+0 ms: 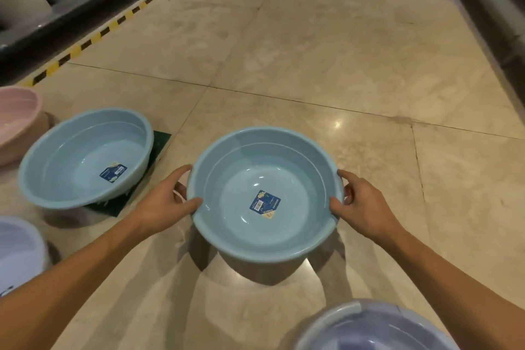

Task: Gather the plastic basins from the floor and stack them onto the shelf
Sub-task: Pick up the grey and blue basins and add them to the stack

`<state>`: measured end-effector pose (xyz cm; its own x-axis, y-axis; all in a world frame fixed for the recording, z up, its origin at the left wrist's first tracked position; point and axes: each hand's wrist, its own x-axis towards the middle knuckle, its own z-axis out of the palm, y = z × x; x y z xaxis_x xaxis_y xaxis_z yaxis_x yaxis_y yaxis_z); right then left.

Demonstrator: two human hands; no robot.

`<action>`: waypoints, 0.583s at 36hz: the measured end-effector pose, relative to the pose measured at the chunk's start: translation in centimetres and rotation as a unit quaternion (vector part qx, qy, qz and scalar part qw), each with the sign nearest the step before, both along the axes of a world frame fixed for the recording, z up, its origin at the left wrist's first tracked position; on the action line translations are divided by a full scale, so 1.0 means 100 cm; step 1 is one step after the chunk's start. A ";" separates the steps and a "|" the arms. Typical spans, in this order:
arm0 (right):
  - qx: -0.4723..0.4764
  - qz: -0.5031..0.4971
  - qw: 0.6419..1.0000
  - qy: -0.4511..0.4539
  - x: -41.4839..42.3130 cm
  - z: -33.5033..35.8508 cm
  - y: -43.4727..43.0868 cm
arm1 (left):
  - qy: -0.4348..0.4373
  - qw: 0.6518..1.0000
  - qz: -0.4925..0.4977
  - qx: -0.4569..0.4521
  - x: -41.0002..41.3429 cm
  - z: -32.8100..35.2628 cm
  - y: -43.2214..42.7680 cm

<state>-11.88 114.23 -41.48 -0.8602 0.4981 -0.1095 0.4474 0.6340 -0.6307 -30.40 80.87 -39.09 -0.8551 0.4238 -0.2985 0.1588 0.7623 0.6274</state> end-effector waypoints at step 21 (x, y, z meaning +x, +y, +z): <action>-0.038 0.002 0.994 0.100 0.290 0.153 -0.015 | 0.094 0.987 -0.108 -0.069 0.258 0.195 -0.022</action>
